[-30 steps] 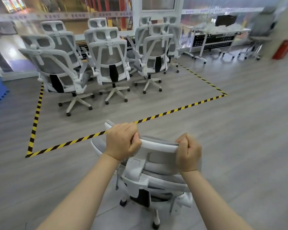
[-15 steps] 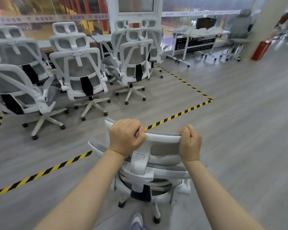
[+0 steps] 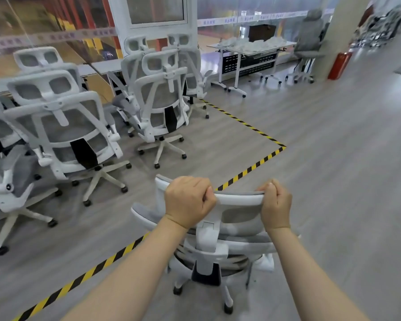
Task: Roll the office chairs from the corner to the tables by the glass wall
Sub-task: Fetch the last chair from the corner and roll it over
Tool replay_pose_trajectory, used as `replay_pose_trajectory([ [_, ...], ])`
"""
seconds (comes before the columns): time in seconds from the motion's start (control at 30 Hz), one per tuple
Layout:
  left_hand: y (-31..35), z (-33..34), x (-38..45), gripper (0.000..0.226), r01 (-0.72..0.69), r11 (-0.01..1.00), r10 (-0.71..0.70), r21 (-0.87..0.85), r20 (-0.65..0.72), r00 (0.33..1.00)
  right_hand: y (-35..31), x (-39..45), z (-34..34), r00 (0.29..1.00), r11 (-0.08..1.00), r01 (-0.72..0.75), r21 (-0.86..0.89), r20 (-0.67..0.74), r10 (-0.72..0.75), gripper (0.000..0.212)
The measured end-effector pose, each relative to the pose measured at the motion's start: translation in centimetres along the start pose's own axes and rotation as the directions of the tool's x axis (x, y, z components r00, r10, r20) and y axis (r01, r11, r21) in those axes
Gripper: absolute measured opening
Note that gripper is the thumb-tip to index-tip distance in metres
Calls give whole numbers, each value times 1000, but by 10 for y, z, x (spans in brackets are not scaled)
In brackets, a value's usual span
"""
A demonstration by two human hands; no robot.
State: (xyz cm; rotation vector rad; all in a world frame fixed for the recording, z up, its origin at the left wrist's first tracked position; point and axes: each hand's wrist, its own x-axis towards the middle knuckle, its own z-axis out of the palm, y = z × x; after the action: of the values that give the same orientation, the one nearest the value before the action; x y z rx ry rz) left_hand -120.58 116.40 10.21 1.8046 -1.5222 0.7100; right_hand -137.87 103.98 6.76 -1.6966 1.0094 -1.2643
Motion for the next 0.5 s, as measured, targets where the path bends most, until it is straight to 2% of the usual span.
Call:
replay_pose_trajectory([
  [0.33, -56, 162, 143, 31, -23, 999, 22, 41, 38, 999, 61, 199, 49, 996, 997, 64, 44, -59, -61, 38],
  [0.5, -69, 234, 219, 22, -9, 997, 6, 76, 42, 999, 92, 302, 57, 997, 998, 56, -38, 53, -54, 35],
])
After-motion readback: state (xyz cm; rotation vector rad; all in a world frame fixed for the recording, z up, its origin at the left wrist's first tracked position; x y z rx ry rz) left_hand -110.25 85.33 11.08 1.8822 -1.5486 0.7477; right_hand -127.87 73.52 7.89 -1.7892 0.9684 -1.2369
